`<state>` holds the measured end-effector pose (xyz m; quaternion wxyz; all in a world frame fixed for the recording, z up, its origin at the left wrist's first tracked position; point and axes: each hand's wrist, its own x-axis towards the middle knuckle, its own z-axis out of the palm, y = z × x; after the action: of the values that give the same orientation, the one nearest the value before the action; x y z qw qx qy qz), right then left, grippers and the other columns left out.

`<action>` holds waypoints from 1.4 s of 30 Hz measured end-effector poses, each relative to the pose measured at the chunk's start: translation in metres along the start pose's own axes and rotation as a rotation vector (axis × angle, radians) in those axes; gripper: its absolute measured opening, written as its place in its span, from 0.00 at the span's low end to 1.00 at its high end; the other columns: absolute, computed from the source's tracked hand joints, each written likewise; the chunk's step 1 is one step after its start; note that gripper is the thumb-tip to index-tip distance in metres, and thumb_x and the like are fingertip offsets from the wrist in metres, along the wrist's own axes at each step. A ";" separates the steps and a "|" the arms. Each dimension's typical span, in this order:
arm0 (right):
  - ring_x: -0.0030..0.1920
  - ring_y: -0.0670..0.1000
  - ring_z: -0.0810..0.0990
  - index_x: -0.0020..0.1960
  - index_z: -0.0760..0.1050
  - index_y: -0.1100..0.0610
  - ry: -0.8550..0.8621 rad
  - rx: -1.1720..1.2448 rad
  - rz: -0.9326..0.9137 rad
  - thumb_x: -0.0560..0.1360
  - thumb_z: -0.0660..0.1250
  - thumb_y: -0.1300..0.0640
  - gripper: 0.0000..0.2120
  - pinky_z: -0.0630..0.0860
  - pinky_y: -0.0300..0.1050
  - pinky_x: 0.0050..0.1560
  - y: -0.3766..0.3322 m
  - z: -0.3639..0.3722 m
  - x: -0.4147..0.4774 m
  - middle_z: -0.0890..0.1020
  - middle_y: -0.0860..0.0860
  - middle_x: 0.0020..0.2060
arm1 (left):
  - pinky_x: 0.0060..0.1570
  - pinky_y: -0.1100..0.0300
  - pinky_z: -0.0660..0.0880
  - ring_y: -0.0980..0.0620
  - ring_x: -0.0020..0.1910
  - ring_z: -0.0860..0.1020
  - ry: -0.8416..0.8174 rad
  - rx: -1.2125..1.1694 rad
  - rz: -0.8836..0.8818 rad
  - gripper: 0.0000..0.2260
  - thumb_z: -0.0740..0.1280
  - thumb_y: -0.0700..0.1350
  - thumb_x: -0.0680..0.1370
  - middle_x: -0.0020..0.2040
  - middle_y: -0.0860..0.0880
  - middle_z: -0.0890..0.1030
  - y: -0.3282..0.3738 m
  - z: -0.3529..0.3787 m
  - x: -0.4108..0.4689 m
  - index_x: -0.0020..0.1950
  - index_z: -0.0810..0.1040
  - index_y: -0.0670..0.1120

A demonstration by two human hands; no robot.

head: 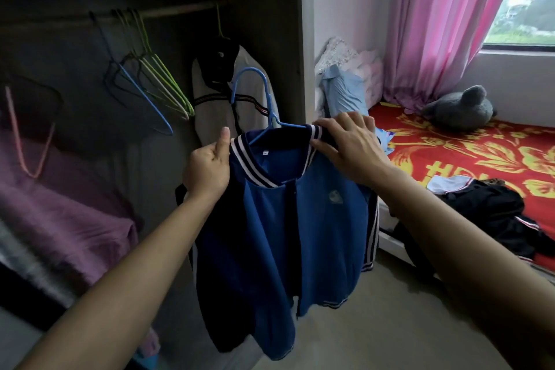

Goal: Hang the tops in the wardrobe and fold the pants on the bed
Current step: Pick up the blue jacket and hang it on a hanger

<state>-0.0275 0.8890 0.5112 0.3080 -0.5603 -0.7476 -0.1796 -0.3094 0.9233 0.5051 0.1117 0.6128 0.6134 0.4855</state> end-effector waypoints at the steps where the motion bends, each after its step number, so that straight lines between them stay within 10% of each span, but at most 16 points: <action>1: 0.51 0.58 0.78 0.61 0.75 0.52 0.014 0.024 -0.008 0.82 0.56 0.40 0.19 0.68 0.50 0.48 -0.001 0.000 0.002 0.79 0.53 0.50 | 0.27 0.57 0.61 0.55 0.23 0.70 -0.004 -0.002 0.012 0.31 0.53 0.69 0.79 0.22 0.55 0.70 0.001 -0.003 0.001 0.26 0.64 0.47; 6: 0.42 0.61 0.81 0.56 0.74 0.54 0.094 0.078 0.050 0.83 0.57 0.44 0.15 0.68 0.48 0.36 -0.005 0.000 0.009 0.82 0.52 0.48 | 0.39 0.68 0.74 0.63 0.39 0.78 -0.297 -0.239 0.164 0.16 0.64 0.62 0.76 0.36 0.56 0.79 0.007 -0.020 0.013 0.49 0.78 0.50; 9: 0.41 0.61 0.80 0.55 0.74 0.54 0.092 0.109 0.054 0.83 0.59 0.45 0.13 0.64 0.46 0.37 -0.011 -0.002 0.016 0.82 0.52 0.47 | 0.54 0.58 0.74 0.55 0.54 0.77 -0.393 -0.075 0.316 0.18 0.69 0.59 0.75 0.52 0.50 0.78 0.002 -0.033 0.029 0.61 0.80 0.52; 20: 0.46 0.61 0.83 0.63 0.76 0.45 0.177 -0.036 0.117 0.83 0.57 0.41 0.15 0.64 0.46 0.39 -0.033 -0.009 0.041 0.84 0.49 0.54 | 0.49 0.47 0.78 0.50 0.46 0.81 -0.405 -0.130 0.391 0.11 0.67 0.55 0.79 0.44 0.51 0.83 -0.006 -0.022 0.081 0.50 0.81 0.47; 42: 0.42 0.62 0.82 0.60 0.78 0.44 0.217 -0.115 0.247 0.83 0.56 0.43 0.15 0.70 0.48 0.36 -0.008 0.109 0.214 0.83 0.52 0.46 | 0.57 0.52 0.76 0.47 0.60 0.78 -0.475 0.502 0.482 0.16 0.65 0.53 0.80 0.61 0.47 0.80 0.010 0.031 0.281 0.66 0.76 0.49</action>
<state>-0.1024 1.1091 0.5724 0.3743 -0.6418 -0.6239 -0.2422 -0.3436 1.1770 0.6253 -0.0196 0.8419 0.5087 0.1787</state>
